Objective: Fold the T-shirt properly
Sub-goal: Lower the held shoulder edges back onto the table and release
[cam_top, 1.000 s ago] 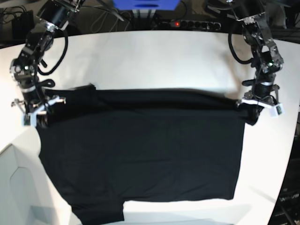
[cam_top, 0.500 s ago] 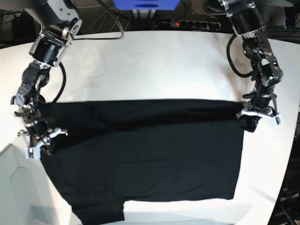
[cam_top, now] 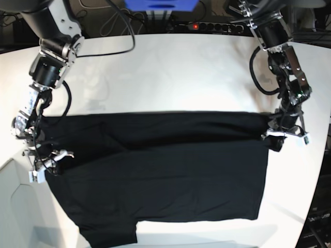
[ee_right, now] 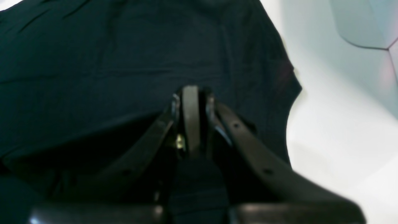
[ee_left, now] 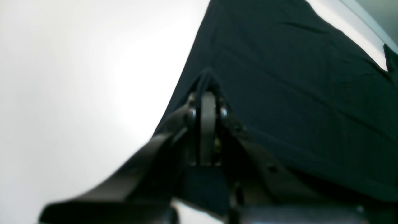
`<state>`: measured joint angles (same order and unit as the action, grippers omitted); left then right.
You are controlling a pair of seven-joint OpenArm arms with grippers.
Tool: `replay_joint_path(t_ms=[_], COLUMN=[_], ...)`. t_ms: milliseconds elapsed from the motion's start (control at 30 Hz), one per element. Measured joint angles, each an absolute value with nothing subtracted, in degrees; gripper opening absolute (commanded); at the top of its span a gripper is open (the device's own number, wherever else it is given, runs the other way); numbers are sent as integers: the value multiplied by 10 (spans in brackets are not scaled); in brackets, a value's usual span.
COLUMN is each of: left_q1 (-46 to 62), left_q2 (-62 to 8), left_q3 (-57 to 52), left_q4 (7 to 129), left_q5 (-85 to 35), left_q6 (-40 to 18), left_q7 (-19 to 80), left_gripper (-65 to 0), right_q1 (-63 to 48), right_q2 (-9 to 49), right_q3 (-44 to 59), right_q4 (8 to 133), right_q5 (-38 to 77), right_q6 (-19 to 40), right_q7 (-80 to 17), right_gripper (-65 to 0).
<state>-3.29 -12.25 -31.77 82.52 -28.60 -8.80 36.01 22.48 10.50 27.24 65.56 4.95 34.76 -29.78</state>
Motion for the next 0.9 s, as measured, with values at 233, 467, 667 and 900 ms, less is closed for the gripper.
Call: replay_joint_path(t_ms=[233,467,667,900], left_q1=[-35,-42,-42,-36], left_q2=[-122,-124,-124,-125], left_q3=[-318,-288,-291,-294], left_q4=[825,804,807,801], left_q5=[-286,-282,-251,-250], left_q6=[-88,-86,-85,-87], left_q7=[361,362,356,354], left_gripper=[-649,-455,-250,-246], right_q1=[223,223,223,200], right_q2=[107,103,100,95], right_q3=[272,209,208,208], right_q4=[656,655,656,697], right_q5=[50,-13,-12,-11], right_q6=[348,283,282,282], right_q7=[-299,-301,-298,-293], right_gripper=[-650,-465,-395,-419])
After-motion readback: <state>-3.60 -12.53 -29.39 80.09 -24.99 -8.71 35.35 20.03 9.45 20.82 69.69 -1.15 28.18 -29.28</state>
